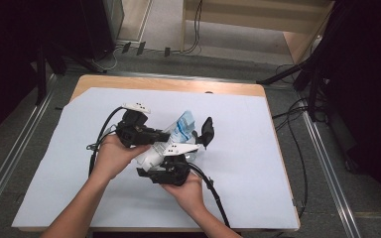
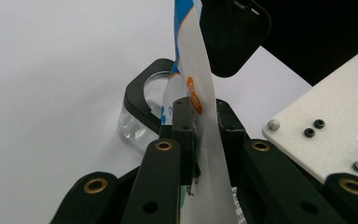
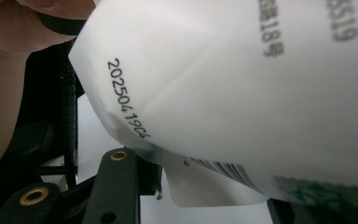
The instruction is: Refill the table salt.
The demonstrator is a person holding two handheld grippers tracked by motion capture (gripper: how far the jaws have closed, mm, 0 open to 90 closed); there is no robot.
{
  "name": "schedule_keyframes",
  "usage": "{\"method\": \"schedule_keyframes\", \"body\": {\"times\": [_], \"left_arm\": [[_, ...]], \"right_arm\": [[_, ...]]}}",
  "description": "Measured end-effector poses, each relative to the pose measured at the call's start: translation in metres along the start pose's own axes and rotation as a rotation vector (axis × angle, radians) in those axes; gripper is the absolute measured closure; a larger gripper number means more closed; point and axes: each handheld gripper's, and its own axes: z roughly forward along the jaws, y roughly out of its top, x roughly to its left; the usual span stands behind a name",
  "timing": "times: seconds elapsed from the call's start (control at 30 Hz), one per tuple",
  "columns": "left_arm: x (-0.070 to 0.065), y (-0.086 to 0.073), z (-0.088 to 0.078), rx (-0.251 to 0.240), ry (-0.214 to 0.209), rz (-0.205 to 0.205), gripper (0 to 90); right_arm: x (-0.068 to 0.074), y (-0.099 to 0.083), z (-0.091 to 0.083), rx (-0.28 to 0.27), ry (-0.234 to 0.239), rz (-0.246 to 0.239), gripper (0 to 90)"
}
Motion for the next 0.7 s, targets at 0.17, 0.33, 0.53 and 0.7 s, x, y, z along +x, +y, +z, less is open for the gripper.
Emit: {"method": "schedule_keyframes", "body": {"times": [0.17,0.33,0.53,0.7], "left_arm": [[-0.0003,0.0002,-0.0014,-0.001,-0.005,0.001,79.1],[-0.0016,-0.0002,-0.0025,0.012,0.004,0.029,83.0],[-0.0046,-0.0002,-0.0006,0.019,0.034,0.031,87.4],[-0.0054,-0.0001,-0.0009,0.008,0.032,0.025,87.1]], "right_arm": [[-0.001,0.0013,-0.0011,-0.01,0.018,0.012,59.7],[-0.0011,0.0014,-0.001,-0.002,0.026,0.008,59.6],[-0.0003,0.001,0.0011,0.012,0.004,-0.001,56.1],[-0.0002,0.0016,0.0006,0.007,-0.005,0.011,56.5]]}}
